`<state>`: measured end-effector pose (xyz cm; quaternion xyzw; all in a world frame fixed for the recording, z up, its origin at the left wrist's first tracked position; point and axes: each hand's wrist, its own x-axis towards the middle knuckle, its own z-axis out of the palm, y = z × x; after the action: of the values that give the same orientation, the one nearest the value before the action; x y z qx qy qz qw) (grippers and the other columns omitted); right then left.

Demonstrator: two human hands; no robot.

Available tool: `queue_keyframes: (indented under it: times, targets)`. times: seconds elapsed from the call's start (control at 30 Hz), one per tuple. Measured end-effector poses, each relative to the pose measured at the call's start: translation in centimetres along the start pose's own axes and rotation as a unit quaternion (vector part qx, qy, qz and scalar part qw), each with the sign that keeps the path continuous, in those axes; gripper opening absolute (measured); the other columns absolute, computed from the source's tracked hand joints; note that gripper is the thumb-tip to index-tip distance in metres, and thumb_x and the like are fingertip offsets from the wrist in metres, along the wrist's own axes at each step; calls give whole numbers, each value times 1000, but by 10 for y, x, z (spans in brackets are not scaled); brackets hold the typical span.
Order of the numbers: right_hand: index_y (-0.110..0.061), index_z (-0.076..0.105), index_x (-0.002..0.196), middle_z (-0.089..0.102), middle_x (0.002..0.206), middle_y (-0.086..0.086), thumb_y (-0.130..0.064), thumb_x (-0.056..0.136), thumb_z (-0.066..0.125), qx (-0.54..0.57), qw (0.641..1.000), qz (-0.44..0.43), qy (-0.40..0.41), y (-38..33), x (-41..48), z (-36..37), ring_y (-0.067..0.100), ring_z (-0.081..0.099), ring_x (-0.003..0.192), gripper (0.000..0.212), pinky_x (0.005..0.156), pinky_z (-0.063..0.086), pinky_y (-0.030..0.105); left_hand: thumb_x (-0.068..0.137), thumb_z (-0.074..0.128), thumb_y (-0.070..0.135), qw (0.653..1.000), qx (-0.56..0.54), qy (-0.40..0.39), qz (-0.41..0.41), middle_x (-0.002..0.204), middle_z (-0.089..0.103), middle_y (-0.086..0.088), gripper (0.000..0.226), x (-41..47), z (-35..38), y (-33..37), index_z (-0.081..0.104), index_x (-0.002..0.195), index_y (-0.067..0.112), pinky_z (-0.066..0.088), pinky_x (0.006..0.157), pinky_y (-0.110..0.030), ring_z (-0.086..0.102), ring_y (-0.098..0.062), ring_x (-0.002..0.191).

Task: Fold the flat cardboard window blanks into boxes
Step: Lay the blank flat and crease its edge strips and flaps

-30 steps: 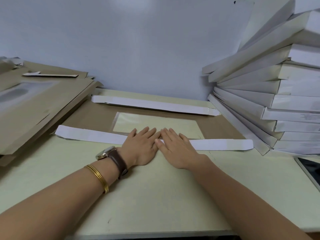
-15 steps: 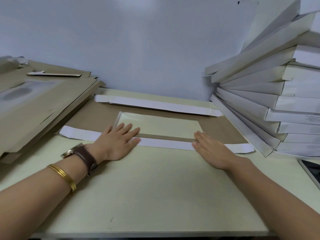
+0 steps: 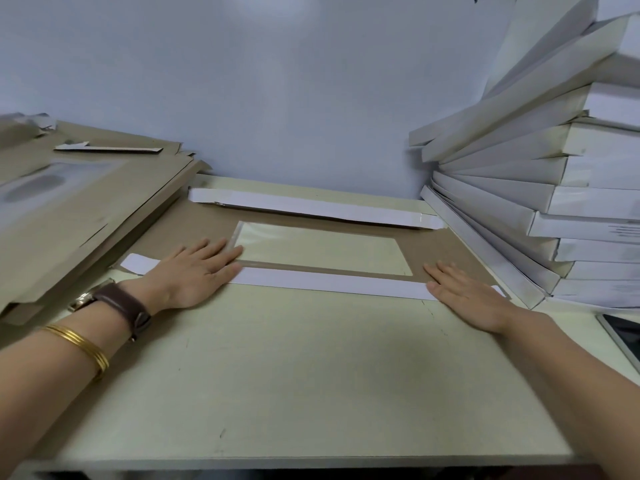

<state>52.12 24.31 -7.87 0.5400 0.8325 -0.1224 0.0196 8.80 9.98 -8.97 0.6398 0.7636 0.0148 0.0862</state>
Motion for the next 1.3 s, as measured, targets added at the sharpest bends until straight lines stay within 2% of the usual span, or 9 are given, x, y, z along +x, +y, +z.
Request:
queue_keyframes:
  times: [0.17,0.37,0.63,0.83,0.97,1.07,1.17,1.3]
  targets:
    - [-48,5,150,-5,161,-16,-81,75,10,-6,1000,3,-14,8,-4,-8,3,-10,147,82,120,4,35,100,9,51,999,11,14,-42,161,-5,10,55,0,-1,-27,-3,152,37,0,121,-39,-6,-13,149]
    - [-53,6,148,-4,162,-13,-86,69,9,-7,1000,5,-7,14,-5,-6,4,-11,147,85,120,5,37,101,10,49,998,31,15,-59,162,-2,7,56,-2,-5,-46,-2,153,33,1,120,-38,-4,-12,149]
    - [-56,6,146,-4,162,-12,-82,76,18,-4,1000,9,-23,16,-6,-10,5,-14,147,76,120,2,35,95,11,62,997,10,10,-73,162,-2,8,60,-6,-8,-47,-1,151,44,1,120,-42,-6,-11,148]
    - [-52,6,148,-7,162,-12,-79,78,17,3,1000,11,-23,11,-9,-9,6,-16,146,76,120,0,35,73,2,75,997,-8,17,-74,162,-1,7,83,-6,-8,-51,1,150,45,2,120,-42,-6,-12,149]
    - [-50,6,149,-6,162,-10,-72,88,20,-1,1000,18,-20,8,-13,-8,6,-14,147,67,120,0,34,88,11,70,993,1,64,-95,161,9,8,68,-4,0,-52,10,151,43,1,119,-44,-1,-13,149]
    - [-51,6,149,-6,162,-9,-73,87,19,-5,1000,23,-12,4,-18,-5,7,-13,147,67,120,2,34,96,19,58,986,14,120,-112,153,30,5,56,-3,3,-45,31,146,36,4,117,-49,8,-19,148]
    - [-52,4,148,-5,162,-8,-76,84,15,-20,999,33,-2,-1,-24,0,8,-10,148,70,120,5,36,101,21,44,980,24,185,-73,138,47,-2,48,-3,2,-26,51,132,24,9,115,-53,22,-25,142]
    - [-52,1,148,-2,163,-5,-82,74,5,-42,997,57,8,-12,-29,5,12,-6,149,80,120,11,41,83,11,55,975,27,215,49,130,52,-21,81,-13,-4,22,54,130,5,30,108,-45,42,-36,126]
